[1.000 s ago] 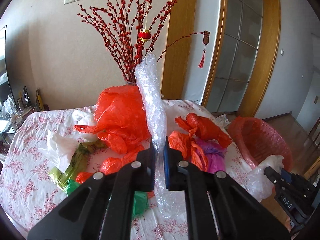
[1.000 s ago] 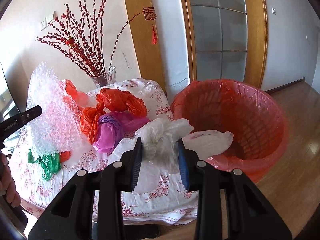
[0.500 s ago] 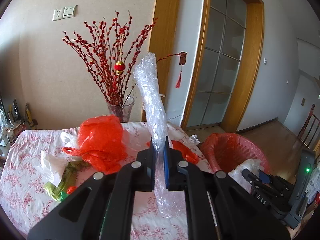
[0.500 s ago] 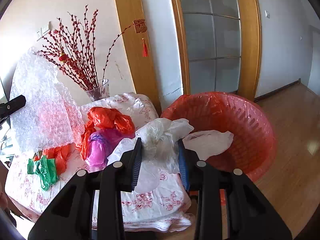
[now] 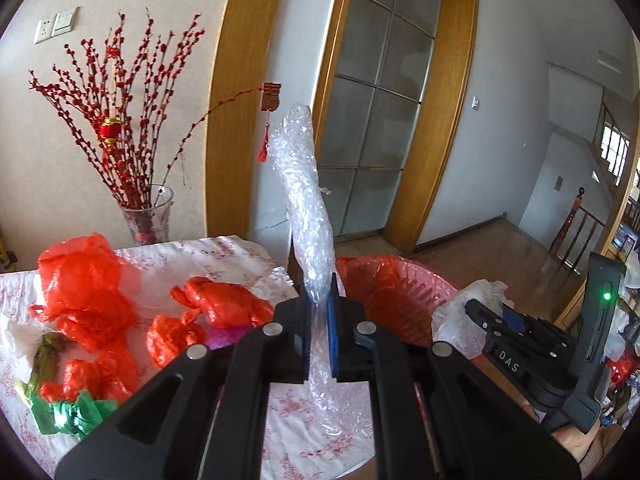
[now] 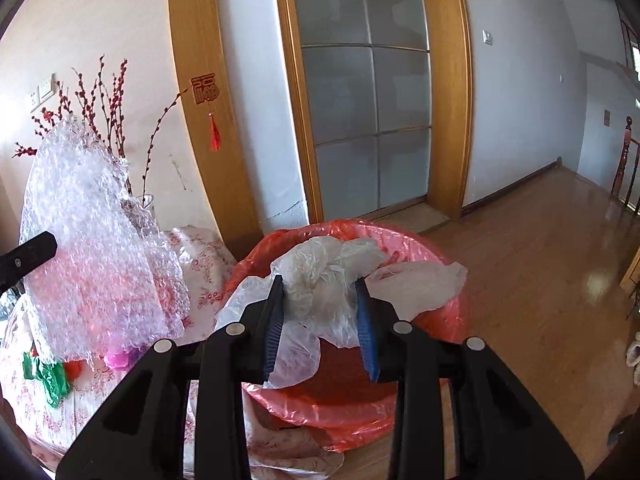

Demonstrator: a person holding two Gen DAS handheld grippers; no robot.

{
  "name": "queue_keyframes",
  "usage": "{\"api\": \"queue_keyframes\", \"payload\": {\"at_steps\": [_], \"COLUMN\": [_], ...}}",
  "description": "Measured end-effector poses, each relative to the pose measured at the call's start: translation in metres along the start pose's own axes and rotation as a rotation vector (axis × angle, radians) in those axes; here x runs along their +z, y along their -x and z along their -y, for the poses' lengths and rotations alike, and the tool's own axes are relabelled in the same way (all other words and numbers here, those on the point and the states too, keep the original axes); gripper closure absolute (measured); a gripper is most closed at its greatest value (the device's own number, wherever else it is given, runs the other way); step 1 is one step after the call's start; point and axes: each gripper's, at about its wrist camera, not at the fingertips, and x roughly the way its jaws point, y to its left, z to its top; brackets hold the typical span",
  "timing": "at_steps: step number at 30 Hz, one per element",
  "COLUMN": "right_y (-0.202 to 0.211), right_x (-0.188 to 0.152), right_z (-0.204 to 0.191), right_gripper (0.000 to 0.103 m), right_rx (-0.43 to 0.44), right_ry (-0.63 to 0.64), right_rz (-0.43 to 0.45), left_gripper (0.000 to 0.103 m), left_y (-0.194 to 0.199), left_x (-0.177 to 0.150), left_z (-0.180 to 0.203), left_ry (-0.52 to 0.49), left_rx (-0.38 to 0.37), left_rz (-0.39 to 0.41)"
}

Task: Collect trash

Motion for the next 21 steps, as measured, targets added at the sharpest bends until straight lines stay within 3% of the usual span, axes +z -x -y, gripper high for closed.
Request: {"api": "queue_keyframes", "payload": {"at_steps": [8,21], "right_y": [-0.018,-0.044], "right_x": [0.007,0.015], "right_z": [0.033,0.051], "right_gripper": [0.069,0.069], "right_rx": [-0.031,-0.026], "right_ry": [-0.069,-0.119], "right_rz": [-0.02,-0.031], "left_gripper": [0.095,0.095], "left_y": [-0.045,-0.107], "left_x": [-0.001,-0.019], "left_z": [0.039,0.063], "left_ry": [-0.019,-0.014], "left_rx": [-0.075,-0.126], "left_rz": [-0.049,-0.153]}}
